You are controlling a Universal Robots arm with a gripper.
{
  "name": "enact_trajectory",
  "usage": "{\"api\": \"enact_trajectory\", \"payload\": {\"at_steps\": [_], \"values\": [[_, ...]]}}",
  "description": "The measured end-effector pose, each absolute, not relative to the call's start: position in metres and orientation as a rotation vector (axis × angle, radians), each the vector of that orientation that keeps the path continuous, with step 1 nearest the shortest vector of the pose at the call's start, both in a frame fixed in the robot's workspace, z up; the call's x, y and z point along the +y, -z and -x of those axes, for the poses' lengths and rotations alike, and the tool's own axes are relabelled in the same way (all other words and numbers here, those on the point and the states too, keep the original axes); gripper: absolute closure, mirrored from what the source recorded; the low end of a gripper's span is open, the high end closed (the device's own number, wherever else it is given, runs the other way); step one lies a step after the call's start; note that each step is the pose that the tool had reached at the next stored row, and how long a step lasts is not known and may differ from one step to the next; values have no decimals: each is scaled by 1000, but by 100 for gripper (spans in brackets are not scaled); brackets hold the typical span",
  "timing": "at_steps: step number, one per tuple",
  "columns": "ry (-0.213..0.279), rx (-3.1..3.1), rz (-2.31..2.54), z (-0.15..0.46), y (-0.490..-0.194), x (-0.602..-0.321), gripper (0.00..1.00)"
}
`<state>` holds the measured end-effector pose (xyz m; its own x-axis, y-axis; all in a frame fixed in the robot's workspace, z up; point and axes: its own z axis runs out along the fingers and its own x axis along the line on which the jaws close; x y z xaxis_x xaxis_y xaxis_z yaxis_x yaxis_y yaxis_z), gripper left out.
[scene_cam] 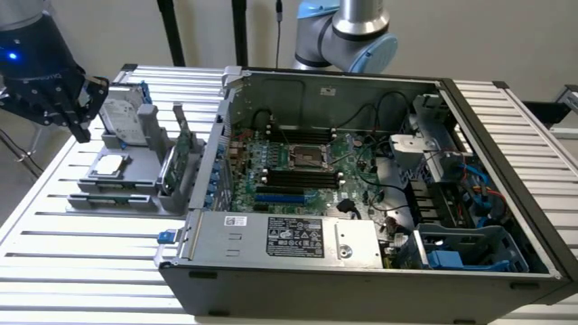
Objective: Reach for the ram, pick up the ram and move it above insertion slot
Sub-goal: 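Pick up the ram and move it above insertion slot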
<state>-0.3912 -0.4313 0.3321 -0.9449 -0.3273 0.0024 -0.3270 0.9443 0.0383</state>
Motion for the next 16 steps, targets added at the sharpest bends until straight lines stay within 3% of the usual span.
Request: {"api": "enact_trajectory", "payload": {"at_steps": [16], "values": [[58,-2976,-961,391,-332,-431,89]]}}
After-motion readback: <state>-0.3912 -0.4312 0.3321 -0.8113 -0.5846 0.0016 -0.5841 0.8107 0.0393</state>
